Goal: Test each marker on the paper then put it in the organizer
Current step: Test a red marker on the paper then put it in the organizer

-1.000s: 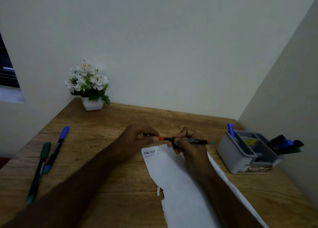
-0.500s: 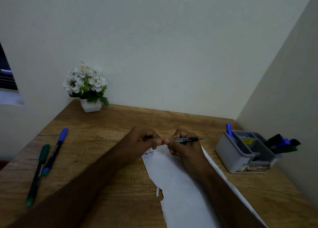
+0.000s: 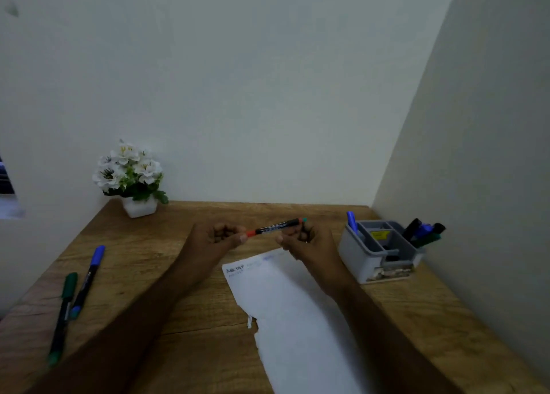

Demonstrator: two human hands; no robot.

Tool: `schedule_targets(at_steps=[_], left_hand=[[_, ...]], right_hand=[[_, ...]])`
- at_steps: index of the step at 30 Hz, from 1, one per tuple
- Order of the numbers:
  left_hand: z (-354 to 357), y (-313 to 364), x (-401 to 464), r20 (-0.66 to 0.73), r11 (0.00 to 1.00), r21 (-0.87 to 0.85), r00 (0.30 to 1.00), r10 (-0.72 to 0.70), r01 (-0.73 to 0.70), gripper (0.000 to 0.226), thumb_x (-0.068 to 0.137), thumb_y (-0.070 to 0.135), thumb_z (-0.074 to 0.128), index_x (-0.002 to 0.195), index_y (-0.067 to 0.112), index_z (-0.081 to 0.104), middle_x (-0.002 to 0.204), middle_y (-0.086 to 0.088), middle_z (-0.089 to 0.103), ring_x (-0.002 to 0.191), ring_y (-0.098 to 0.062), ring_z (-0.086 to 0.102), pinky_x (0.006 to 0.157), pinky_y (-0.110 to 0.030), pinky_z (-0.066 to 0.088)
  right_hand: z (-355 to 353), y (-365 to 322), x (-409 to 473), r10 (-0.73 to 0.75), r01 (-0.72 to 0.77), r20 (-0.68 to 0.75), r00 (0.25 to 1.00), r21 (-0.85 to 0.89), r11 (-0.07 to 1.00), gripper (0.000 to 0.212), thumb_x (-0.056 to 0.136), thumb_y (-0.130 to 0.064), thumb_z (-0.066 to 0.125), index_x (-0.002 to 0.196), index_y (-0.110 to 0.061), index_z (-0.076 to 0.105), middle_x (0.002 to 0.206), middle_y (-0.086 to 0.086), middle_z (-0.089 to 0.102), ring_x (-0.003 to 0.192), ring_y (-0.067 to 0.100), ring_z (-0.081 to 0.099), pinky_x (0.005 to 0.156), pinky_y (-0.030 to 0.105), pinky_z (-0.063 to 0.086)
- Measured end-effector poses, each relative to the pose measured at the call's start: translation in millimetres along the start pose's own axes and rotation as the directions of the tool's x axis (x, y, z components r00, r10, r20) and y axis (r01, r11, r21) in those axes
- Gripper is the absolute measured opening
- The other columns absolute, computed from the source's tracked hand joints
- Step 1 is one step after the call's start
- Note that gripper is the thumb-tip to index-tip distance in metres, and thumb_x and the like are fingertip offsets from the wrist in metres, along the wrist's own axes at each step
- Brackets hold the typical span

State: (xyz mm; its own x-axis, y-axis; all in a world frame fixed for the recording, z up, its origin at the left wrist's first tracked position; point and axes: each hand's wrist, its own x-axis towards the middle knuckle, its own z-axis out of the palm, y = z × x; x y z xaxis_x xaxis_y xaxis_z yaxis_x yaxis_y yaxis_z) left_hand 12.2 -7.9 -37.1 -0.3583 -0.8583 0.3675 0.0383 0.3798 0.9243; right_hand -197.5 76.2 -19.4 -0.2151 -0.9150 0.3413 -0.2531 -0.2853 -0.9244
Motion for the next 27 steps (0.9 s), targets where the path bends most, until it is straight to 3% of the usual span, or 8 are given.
schedule_targets(at_steps=[2,5,8,11,15,19,24,27], left_hand=[[3,2,-2,-0.057,1.0,-0.006,0.998,0.009,-0.009,0.014,0.077,0.008,0.077,0.087,0.016,0.076,0.083,-0.001,0.075,0.073,-0.008,0.069,0.062,-0.015,0.052],[21,14,1,-0.044,0.999,0.011,0.998,0.036,-0.036,0.018,0.076,0.006,0.077,0.084,0.022,0.075,0.077,0.002,0.075,0.067,-0.005,0.069,0.058,-0.012,0.051],[48,27,10,-0.046,0.999,0.009,0.997,0.054,-0.054,0.018,0.075,0.004,0.078,0.081,0.02,0.074,0.073,0.002,0.075,0.066,-0.004,0.068,0.057,-0.012,0.049],[79,39,23,-0.034,0.997,0.012,0.996,0.077,-0.076,0.017,0.073,0.001,0.08,0.082,0.014,0.074,0.074,-0.002,0.073,0.07,-0.01,0.068,0.063,-0.015,0.052],[113,59,44,0.004,0.977,0.122,0.984,0.176,-0.175,0.018,0.072,0.005,0.082,0.087,0.009,0.075,0.079,-0.005,0.072,0.073,-0.014,0.066,0.07,-0.023,0.055],[132,74,62,0.085,0.907,0.282,0.949,0.302,-0.314,0.021,0.07,0.014,0.085,0.088,0.012,0.075,0.078,0.004,0.072,0.069,0.001,0.063,0.066,-0.01,0.05],[143,83,75,0.176,0.86,0.355,0.93,0.324,-0.367,0.027,0.073,0.016,0.083,0.099,0.012,0.074,0.082,0.003,0.072,0.074,-0.005,0.067,0.074,-0.018,0.054],[149,87,81,0.189,0.856,0.357,0.926,0.326,-0.374,0.032,0.076,0.016,0.081,0.106,0.015,0.071,0.082,0.001,0.073,0.076,-0.009,0.069,0.075,-0.018,0.054]], right_hand=[[-20,-1,-8,-0.025,0.024,-0.001,1.0,-0.15,0.988,0.019,0.084,-0.006,0.076,0.069,-0.005,0.065,0.058,-0.001,0.065,0.051,0.007,0.055,0.052,0.021,0.044],[-53,7,-30,-0.032,0.023,-0.019,0.999,-0.363,0.932,0.023,0.083,-0.012,0.077,0.065,-0.011,0.064,0.064,0.003,0.07,0.06,0.017,0.066,0.064,0.034,0.055],[-79,22,-53,-0.021,-0.003,-0.05,0.999,-0.43,0.903,0.022,0.083,-0.019,0.077,0.066,-0.019,0.063,0.063,0.001,0.069,0.058,0.013,0.064,0.062,0.032,0.054],[-90,32,-67,-0.064,-0.005,-0.147,0.987,-0.424,0.906,0.019,0.08,-0.02,0.076,0.067,-0.021,0.063,0.062,0.0,0.066,0.056,0.008,0.061,0.058,0.024,0.049],[-96,35,-67,-0.111,0.009,-0.289,0.951,-0.334,0.943,0.025,0.078,-0.007,0.077,0.062,-0.021,0.064,0.058,0.0,0.066,0.054,0.008,0.062,0.059,0.022,0.05],[-95,36,-65,-0.135,0.035,-0.276,0.952,-0.339,0.94,0.021,0.078,-0.01,0.076,0.063,-0.017,0.064,0.058,0.0,0.064,0.056,0.012,0.061,0.061,0.032,0.053],[-95,36,-65,-0.137,0.038,-0.26,0.956,-0.353,0.935,0.018,0.079,-0.011,0.077,0.066,-0.011,0.064,0.061,0.003,0.064,0.061,0.018,0.063,0.067,0.04,0.056],[-94,37,-64,-0.137,0.038,-0.265,0.954,-0.35,0.936,0.018,0.078,-0.015,0.075,0.065,-0.014,0.063,0.061,0.002,0.063,0.06,0.017,0.062,0.064,0.036,0.055]])
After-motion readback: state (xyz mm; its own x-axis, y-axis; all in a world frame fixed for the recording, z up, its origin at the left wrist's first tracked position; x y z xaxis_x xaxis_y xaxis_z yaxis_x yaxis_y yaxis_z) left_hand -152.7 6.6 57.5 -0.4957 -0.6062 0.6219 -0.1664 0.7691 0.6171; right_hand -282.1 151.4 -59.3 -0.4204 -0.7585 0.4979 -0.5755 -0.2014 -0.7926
